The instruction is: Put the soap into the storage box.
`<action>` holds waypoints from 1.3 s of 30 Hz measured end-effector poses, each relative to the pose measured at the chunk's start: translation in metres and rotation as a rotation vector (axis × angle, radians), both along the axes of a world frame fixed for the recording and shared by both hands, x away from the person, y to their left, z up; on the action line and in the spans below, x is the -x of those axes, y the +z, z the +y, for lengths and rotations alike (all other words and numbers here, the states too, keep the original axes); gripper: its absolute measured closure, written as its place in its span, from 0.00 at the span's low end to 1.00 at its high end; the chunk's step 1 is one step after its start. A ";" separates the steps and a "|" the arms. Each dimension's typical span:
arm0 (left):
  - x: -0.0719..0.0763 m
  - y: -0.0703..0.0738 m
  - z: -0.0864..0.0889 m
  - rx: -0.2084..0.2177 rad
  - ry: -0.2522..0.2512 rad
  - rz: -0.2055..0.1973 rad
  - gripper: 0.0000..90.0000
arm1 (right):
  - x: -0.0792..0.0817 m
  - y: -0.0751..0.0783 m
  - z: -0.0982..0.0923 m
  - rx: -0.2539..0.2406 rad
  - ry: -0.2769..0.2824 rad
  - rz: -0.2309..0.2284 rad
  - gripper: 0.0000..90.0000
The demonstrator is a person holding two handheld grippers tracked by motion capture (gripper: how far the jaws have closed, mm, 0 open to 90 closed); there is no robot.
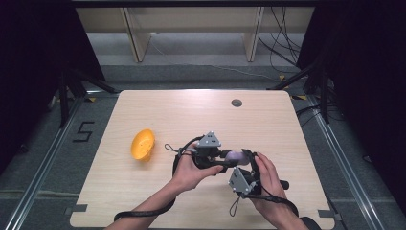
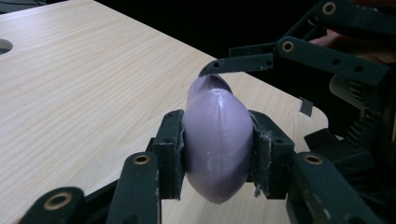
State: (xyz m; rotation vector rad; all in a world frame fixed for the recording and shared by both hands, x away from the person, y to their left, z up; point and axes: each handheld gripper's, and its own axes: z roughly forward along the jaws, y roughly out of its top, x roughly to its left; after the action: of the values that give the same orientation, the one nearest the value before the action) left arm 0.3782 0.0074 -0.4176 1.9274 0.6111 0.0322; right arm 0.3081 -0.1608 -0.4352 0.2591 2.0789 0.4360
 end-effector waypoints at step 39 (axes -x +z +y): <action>0.007 -0.003 0.043 -0.039 0.284 -0.098 0.66 | 0.004 0.006 -0.020 0.044 -0.004 -0.032 0.39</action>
State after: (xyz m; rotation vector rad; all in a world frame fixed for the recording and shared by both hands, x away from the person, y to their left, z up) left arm 0.3709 0.0500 -0.4206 1.8501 0.8183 0.3192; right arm 0.3044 -0.1806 -0.4294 0.2288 2.0540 0.3896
